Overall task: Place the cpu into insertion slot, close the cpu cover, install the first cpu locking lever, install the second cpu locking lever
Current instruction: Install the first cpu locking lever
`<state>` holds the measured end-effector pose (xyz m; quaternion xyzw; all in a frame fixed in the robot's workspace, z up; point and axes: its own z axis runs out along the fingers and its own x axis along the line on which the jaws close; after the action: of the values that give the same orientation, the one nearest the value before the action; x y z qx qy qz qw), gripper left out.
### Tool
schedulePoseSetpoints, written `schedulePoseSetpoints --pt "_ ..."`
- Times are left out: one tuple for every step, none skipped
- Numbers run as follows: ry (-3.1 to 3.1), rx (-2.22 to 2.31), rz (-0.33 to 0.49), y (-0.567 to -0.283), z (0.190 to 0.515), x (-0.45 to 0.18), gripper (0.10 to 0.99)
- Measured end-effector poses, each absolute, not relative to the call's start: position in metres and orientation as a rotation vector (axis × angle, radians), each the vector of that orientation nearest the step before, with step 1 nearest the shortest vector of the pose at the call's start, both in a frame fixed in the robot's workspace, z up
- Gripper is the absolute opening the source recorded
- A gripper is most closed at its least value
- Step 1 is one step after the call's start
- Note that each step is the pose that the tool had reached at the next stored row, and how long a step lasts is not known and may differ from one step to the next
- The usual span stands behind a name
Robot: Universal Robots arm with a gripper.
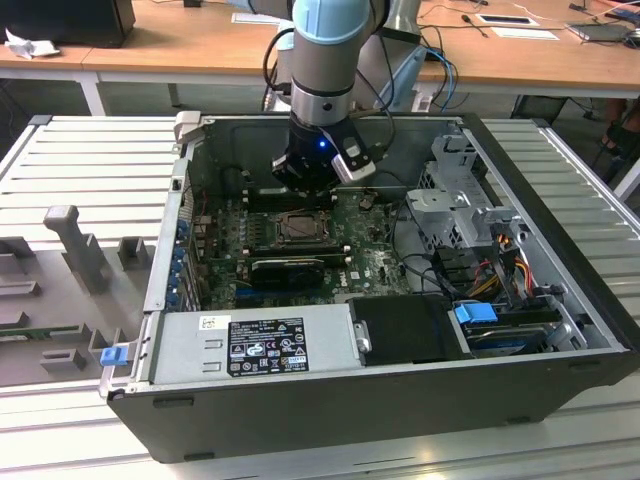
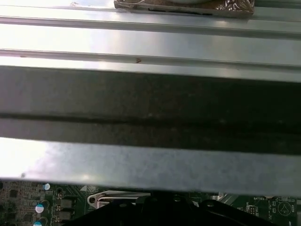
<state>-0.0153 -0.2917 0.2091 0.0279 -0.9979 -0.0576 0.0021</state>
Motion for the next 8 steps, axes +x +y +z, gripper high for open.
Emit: schedulePoseSetpoints --pt "-3.131 0.088 -0.181 -0.2917 0.2084 -0.0151 0.106" --pt "-3.131 0.088 -0.181 -0.2917 0.2079 -0.0149 0.106" --pt "-3.131 0.088 -0.181 -0.2917 0.2074 -0.0148 0.106" --pt "-3.131 0.088 -0.180 -0.2917 0.2070 -0.0147 0.106" --pt "-3.131 0.088 -0.179 -0.2917 0.2065 -0.0146 0.106" --pt "-3.131 0.088 -0.178 -0.2917 0.2061 -0.0146 0.106" --pt "-3.131 0.088 -0.177 -0.2917 0.2056 -0.0146 0.106" --pt "-3.131 0.088 -0.176 -0.2917 0.2052 -0.0146 0.106"
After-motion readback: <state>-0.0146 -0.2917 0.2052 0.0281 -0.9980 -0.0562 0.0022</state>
